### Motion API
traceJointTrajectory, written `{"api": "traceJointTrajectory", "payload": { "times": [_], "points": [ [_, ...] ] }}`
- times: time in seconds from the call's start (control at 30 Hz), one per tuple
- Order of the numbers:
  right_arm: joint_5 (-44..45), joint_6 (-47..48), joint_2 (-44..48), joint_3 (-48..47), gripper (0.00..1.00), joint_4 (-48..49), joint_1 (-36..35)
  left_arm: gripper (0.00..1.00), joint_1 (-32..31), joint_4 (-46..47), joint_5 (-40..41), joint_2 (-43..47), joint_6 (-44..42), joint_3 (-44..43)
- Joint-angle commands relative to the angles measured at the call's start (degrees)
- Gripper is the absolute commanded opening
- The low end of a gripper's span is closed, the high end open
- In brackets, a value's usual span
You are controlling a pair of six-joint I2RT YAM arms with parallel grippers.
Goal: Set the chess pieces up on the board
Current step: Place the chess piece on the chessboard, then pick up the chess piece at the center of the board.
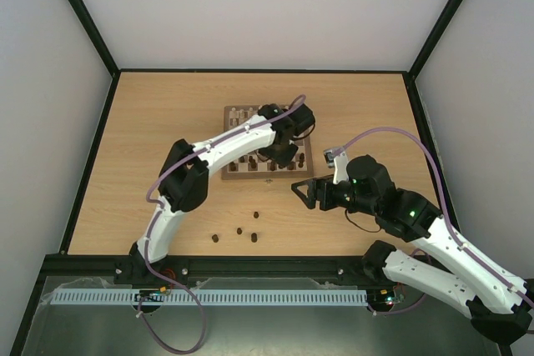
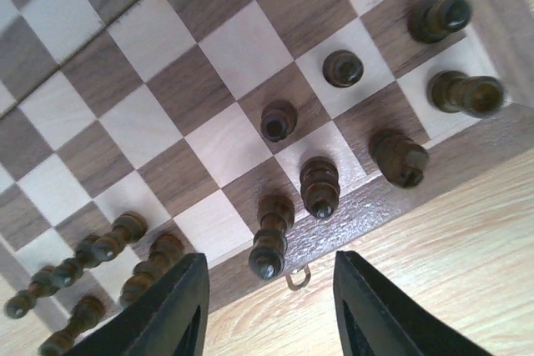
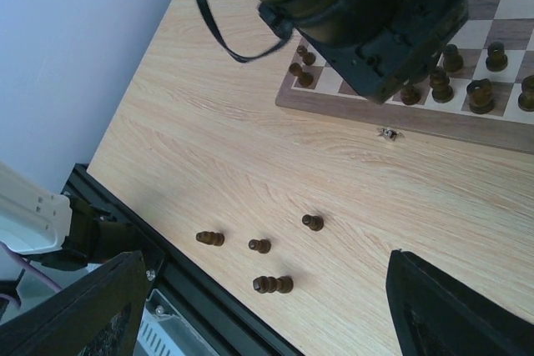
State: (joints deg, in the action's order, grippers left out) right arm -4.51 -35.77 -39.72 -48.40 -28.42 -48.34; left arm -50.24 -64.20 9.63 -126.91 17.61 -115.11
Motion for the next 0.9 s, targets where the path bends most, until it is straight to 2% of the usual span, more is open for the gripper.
{"api": "traceJointTrajectory", "payload": {
  "times": [0.0,0.23,0.3,0.37,0.4,0.47,0.53,0.7,0.87],
  "points": [
    [-1.60,0.59,0.82,-1.20,0.79,-0.44,0.17,0.47,-0.25,-0.28,0.60,8.39,2.01,-1.45],
    [-3.06,-0.24,0.53,-1.58,0.80,-1.62,0.17,0.64,-0.33,7.73,0.95,25.41,4.31,11.94],
    [-4.06,-0.28,0.21,-0.99,0.80,-1.51,0.17,0.75,-0.35,10.28,1.01,31.13,5.29,16.75],
    [-5.77,-2.24,-0.19,-0.04,0.84,-0.95,0.15,0.96,-0.31,13.01,0.77,37.28,6.47,21.88],
    [-6.74,-2.66,-0.34,0.55,0.86,-0.66,0.15,0.99,-0.31,14.28,0.33,41.56,7.14,24.57],
    [-8.37,-3.62,-1.04,1.86,0.96,-0.21,0.09,1.00,-0.35,16.23,-0.55,47.59,8.64,29.07],
    [-9.61,-4.66,-1.96,3.15,1.00,0.22,-0.06,0.99,-0.30,17.83,-1.53,53.43,9.97,33.22],
    [-7.15,-7.57,-6.30,4.00,0.99,0.69,-4.77,0.99,-0.45,18.82,-2.64,64.72,12.29,41.86],
    [2.06,-9.96,-16.12,0.26,0.99,0.56,-14.63,0.99,-0.37,20.18,-1.48,72.79,13.69,46.51]
  ]
}}
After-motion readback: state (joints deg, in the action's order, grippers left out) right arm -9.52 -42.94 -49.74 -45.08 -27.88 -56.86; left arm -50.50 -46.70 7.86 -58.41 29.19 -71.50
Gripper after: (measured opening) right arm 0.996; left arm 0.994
